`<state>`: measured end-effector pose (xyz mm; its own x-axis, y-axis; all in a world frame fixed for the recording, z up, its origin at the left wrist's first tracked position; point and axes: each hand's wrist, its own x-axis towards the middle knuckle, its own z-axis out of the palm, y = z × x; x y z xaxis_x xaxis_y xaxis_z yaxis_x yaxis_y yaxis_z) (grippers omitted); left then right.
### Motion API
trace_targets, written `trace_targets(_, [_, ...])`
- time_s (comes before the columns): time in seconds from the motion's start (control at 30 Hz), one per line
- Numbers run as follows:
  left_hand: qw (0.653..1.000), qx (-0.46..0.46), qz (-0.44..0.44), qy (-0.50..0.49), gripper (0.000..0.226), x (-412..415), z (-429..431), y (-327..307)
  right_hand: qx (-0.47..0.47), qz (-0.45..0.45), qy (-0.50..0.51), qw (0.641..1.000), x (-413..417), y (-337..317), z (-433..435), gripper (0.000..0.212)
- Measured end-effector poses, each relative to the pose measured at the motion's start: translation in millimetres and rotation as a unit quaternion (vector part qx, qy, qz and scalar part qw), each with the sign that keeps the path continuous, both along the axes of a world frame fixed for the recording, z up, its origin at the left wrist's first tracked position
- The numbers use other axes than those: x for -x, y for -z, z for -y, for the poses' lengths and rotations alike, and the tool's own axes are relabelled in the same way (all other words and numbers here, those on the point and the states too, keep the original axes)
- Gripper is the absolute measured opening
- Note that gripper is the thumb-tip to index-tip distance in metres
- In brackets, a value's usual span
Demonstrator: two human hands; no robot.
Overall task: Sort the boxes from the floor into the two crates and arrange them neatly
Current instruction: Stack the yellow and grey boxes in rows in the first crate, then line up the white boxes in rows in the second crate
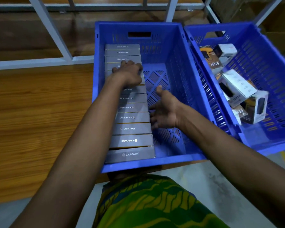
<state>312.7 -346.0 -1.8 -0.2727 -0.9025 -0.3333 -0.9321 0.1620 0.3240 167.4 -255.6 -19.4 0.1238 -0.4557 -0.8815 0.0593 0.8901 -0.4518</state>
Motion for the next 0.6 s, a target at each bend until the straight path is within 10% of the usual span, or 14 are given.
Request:
trace_targets(0.3, [1.0,0.023,-0.011,-0.006,0.054,19.5,-2.1,1.1,0.05,0.008,0.0,0.999,-5.6,-32.2,-30.6,0.068])
trace_targets(0.6, [0.95,0.115,-0.28,0.073,0.046,104.2,-4.9,-11.4,0.318,-0.032,0.155,0.935,83.3,-70.6,-14.2,0.051])
